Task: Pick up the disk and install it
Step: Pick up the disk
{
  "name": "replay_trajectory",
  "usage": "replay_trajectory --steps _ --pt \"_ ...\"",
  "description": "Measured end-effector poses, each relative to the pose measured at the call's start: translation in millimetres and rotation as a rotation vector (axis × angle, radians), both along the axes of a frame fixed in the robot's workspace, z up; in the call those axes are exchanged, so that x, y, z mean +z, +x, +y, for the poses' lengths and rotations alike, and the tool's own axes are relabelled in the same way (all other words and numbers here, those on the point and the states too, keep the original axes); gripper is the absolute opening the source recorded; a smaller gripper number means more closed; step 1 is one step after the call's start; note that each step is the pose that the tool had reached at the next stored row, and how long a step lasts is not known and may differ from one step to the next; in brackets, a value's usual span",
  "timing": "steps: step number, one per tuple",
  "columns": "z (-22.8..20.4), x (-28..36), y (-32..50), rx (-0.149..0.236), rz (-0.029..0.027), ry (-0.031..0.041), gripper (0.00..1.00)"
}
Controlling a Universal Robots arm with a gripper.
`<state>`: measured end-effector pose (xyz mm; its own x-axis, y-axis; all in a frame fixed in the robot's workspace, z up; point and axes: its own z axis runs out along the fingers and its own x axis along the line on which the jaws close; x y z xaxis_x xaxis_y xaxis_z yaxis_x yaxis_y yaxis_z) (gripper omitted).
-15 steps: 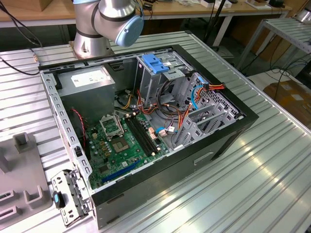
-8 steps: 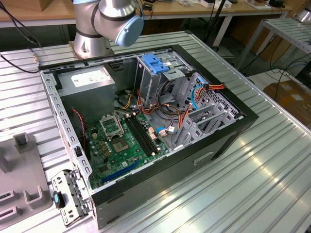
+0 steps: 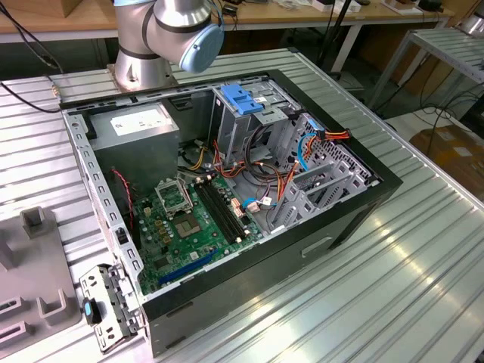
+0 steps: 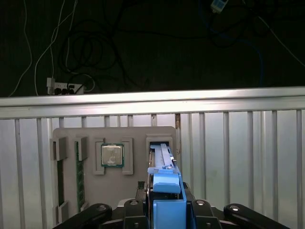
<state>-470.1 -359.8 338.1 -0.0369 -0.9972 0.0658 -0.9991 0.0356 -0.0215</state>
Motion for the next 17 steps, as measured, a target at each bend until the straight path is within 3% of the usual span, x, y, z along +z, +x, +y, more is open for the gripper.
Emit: replay_trajectory --steps 7,17 --pt "0.0 7.7 0.0 0.0 -0.0001 0.0001 0.37" --pt "0.0 11.0 0.0 0.0 -0.0001 0.0001 0.37"
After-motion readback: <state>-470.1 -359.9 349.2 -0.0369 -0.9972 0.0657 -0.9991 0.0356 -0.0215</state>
